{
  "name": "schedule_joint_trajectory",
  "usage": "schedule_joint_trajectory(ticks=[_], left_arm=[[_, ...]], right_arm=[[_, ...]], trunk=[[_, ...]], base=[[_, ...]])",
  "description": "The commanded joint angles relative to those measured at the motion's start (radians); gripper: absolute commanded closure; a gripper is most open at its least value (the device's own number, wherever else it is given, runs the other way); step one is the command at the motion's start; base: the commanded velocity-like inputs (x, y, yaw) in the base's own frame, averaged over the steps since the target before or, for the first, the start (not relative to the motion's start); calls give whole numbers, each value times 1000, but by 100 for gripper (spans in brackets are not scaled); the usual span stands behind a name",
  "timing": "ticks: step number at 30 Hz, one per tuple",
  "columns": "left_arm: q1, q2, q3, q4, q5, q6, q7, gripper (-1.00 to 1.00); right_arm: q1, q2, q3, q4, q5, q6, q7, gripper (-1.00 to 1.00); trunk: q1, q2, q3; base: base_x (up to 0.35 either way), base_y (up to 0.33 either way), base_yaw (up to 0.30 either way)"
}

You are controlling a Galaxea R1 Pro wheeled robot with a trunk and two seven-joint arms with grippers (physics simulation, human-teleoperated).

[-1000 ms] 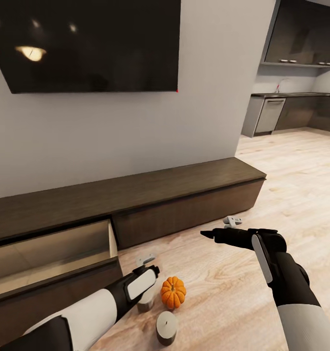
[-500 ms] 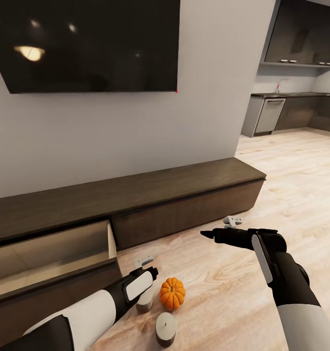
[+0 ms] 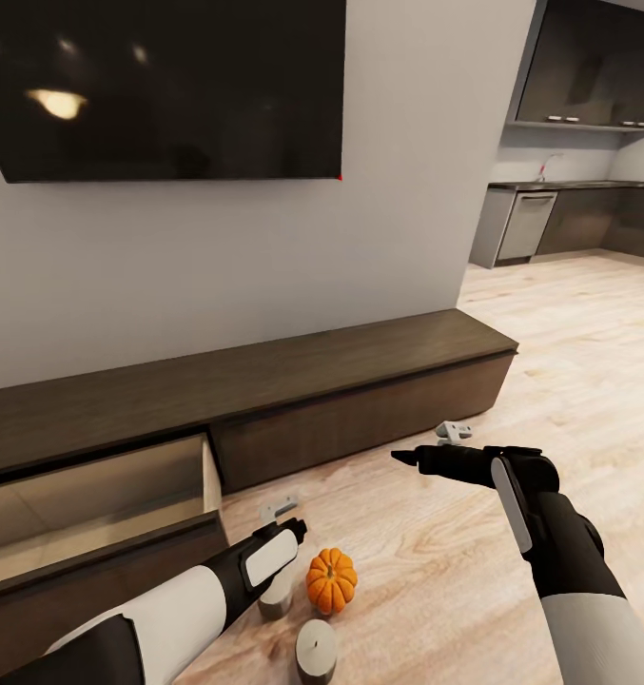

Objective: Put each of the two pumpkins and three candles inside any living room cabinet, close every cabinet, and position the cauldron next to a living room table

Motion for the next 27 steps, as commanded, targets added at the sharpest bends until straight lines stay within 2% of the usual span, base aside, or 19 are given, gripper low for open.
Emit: schedule_joint_trajectory(ticks=[1,11,13,15,18,22,27], left_arm=[[0,0,0,0,0,0,0,-100],[0,3,0,2,-2,0,0,-100],[0,3,0,2,-3,0,0,-100],[0,4,0,2,-3,0,0,-100],[0,4,0,2,-3,0,0,-100],[0,3,0,0,-3,-1,0,-100],[0,3,0,-2,-3,-4,-1,-100]], right_arm=[[0,0,0,0,0,0,0,-100],[0,-1,0,-5,-6,-1,19,-100],[0,-2,-4,-7,-7,-1,104,-100],[0,-6,-7,-5,-6,-1,243,-100],[0,-10,-7,1,-5,-2,384,-100],[0,-11,-8,3,-6,-2,450,-100],[0,-11,-8,2,-7,-2,462,-100]], trunk=[[0,0,0],[4,-2,-35],[4,-2,-35],[4,-2,-39],[6,-3,-50],[8,-4,-66],[10,-5,-85]], base=[[0,0,0],[0,0,0],[0,0,0],[0,0,0],[0,0,0],[0,0,0],[0,0,0]])
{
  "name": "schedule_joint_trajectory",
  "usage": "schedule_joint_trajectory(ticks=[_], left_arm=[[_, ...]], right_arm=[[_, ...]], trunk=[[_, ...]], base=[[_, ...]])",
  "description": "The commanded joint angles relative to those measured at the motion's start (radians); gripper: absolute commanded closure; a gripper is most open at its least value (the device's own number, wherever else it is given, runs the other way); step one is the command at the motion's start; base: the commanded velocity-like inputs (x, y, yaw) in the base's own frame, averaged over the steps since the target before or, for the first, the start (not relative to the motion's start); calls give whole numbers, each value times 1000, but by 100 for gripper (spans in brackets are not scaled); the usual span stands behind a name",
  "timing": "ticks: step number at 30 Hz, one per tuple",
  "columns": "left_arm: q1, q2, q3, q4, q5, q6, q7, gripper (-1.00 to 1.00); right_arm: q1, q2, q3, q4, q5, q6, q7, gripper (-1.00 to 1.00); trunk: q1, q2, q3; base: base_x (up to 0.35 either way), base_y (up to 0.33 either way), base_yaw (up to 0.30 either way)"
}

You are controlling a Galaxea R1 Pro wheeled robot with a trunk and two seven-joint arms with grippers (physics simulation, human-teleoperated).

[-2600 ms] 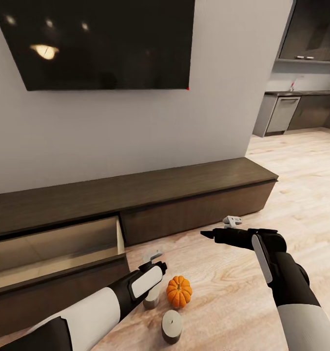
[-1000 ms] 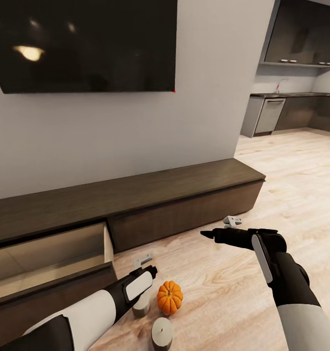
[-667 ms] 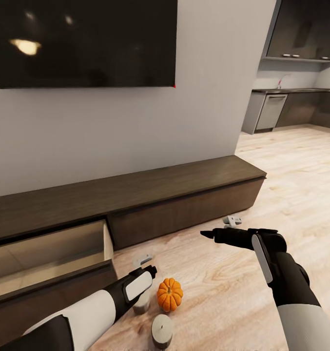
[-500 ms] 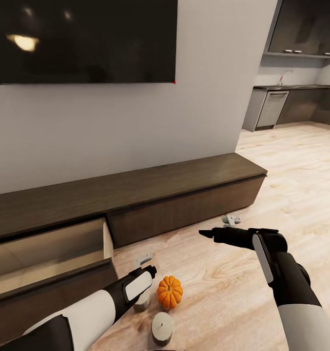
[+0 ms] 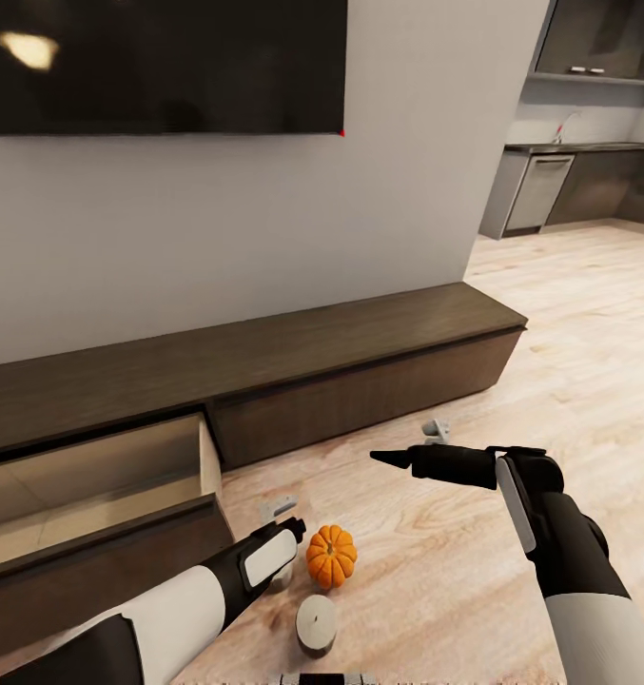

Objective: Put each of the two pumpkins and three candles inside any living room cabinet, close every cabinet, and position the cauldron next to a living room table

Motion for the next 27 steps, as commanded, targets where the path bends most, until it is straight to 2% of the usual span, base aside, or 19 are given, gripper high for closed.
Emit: schedule_joint_trajectory(ticks=[1,14,16,19,27], left_arm=[[0,0,0,-1,0,0,0,-100],[-2,4,4,-7,1,-2,1,-100],[-3,15,7,-9,1,-2,1,-100],[-4,33,9,-13,1,-3,1,-100],[-8,36,11,-16,1,-5,1,-100]], right_arm=[[0,1,0,0,-1,0,1,-100],[0,3,2,-4,1,0,2,-100],[0,3,2,-4,1,0,2,-100],[0,3,2,-5,1,0,1,-100],[0,3,2,-5,2,0,-1,-100]], trunk=[[0,0,-4],[6,-3,-54],[7,-4,-62],[7,-4,-62],[7,-4,-62]], base=[[0,0,0],[0,0,0],[0,0,0],[0,0,0],[0,0,0]])
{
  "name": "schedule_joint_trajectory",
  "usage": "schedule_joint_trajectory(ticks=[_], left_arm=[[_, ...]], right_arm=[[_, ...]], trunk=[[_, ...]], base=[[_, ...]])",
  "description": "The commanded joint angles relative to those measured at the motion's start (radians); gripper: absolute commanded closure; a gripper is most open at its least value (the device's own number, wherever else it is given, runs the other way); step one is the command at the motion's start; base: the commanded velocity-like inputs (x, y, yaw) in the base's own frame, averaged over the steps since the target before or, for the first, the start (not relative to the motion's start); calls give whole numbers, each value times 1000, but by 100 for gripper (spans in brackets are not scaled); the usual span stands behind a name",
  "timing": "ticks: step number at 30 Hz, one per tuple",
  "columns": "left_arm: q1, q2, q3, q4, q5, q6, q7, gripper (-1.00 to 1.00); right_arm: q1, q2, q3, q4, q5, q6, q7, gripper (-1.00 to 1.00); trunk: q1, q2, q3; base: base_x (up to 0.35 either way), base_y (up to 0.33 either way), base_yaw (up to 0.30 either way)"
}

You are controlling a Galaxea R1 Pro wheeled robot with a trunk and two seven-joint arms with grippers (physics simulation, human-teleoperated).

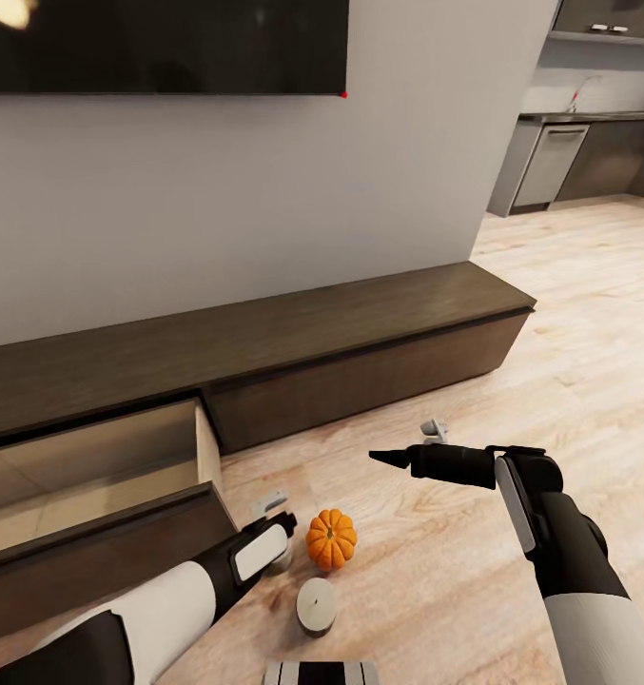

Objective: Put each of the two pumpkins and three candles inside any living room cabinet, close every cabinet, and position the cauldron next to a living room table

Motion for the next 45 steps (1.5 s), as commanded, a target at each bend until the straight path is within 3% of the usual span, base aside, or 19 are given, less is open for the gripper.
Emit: schedule_joint_trajectory(ticks=[1,7,30,45], left_arm=[[0,0,0,0,0,-3,0,-100],[0,0,-1,1,0,-68,-1,-100],[0,2,0,0,0,-76,-2,-100],[0,1,0,0,0,-76,-2,-100]], right_arm=[[0,0,0,0,1,0,-1,-100],[0,0,0,1,0,0,-1,-100],[0,1,0,-1,0,0,-1,-100],[0,2,0,-2,0,0,-1,-100]], trunk=[[0,0,0],[0,0,0],[10,-5,-89],[10,-5,-89]], base=[[0,0,0],[0,0,0],[0,0,0],[100,0,0]])
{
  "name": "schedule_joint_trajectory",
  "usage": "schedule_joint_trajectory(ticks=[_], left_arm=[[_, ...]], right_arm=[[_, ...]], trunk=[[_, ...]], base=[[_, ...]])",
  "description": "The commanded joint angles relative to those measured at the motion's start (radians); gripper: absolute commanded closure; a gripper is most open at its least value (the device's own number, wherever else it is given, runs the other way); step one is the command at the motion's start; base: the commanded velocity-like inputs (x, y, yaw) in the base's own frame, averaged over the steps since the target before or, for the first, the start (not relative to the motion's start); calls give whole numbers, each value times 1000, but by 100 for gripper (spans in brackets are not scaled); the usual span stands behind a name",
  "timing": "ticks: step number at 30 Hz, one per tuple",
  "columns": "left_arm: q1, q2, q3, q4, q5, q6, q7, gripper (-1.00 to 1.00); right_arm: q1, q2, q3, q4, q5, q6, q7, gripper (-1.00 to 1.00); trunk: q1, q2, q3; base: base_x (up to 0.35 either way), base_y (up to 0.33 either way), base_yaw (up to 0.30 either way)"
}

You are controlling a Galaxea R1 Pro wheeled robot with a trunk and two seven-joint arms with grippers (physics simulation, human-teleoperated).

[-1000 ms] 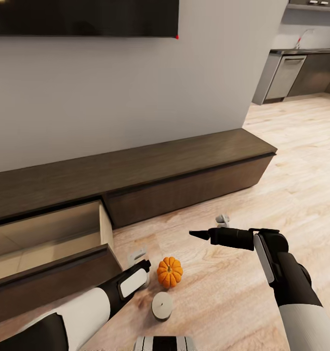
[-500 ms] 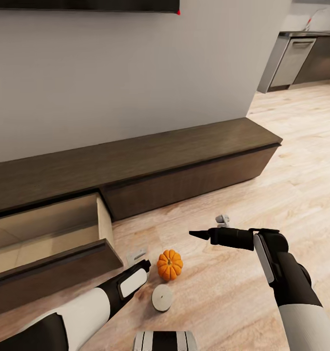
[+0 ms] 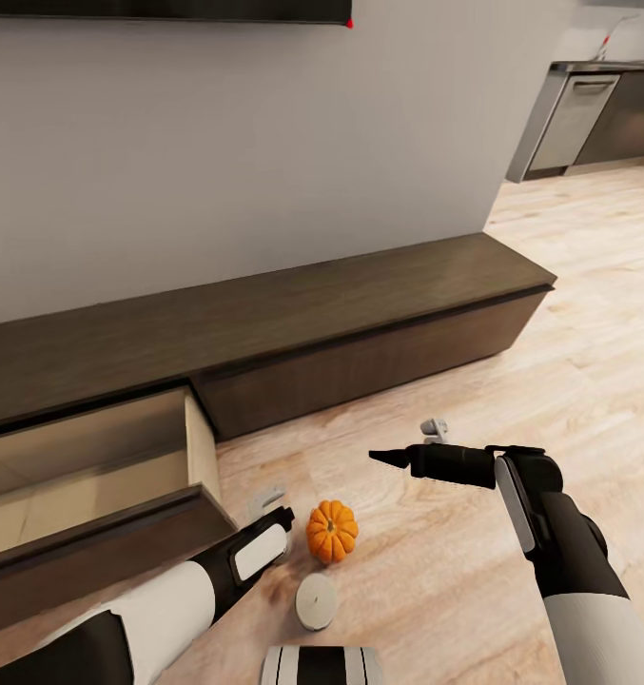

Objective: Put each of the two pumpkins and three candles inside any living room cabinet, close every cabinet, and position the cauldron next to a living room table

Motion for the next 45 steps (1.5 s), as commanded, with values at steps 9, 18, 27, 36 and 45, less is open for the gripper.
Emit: schedule_joint_trajectory(ticks=[9,18,27,36,45], left_arm=[[0,1,-2,0,0,-1,0,-100],[0,14,0,3,0,-1,0,-100],[0,17,0,5,0,-1,0,-100],[0,16,-1,3,0,-1,-1,-100],[0,14,-2,2,0,-1,-14,-100]], right_arm=[[0,0,0,0,0,0,0,-100],[0,-1,0,0,0,1,0,-100],[0,-2,0,0,0,2,0,-100],[0,0,0,0,0,1,0,-100],[0,-7,-6,-1,-3,0,152,-100]], trunk=[[0,0,0],[2,-1,-19],[4,-2,-35],[7,-4,-62],[7,-4,-62]], base=[[40,0,0],[0,0,0],[0,0,0],[0,0,0],[0,0,0]])
